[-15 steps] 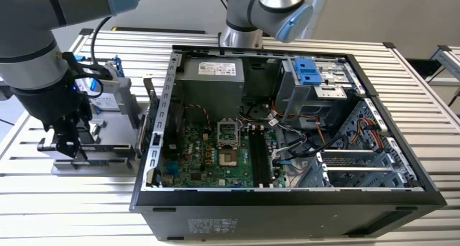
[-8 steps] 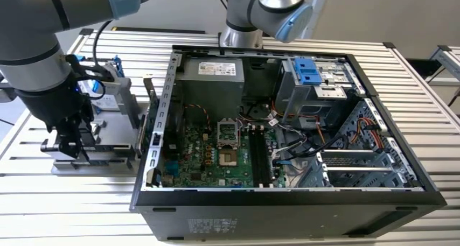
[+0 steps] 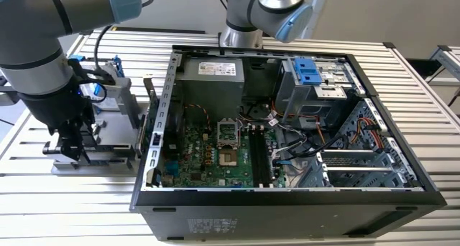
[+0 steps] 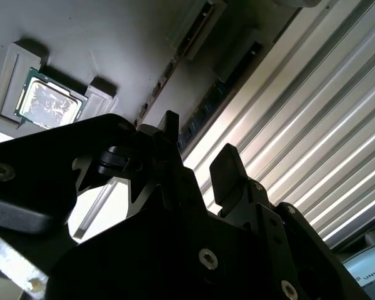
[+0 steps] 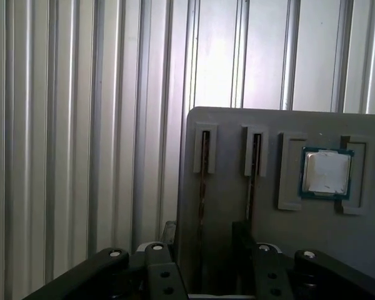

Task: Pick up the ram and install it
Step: 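Pick up the ram and move it above insertion slot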

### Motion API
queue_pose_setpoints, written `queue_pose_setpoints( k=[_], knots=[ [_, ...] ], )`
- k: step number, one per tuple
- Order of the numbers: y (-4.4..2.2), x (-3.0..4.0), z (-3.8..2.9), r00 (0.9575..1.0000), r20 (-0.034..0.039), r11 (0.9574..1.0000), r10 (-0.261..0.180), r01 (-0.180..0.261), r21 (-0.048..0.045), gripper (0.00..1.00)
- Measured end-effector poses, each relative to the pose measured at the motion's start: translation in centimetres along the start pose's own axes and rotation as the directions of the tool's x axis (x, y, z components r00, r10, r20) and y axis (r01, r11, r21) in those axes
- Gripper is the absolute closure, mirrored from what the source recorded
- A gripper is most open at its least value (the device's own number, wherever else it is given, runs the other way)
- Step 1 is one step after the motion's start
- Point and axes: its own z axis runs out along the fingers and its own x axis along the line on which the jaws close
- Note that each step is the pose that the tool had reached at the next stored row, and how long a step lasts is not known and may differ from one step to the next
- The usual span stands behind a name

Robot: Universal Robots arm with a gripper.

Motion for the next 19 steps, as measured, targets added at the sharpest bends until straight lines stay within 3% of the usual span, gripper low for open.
queue_pose_setpoints(
  k=[19],
  knots=[
    [-0.01,-0.17,1.89,0.9999,-0.0109,1.0,0.0,0.0,-0.0004,0.0]
  ],
)
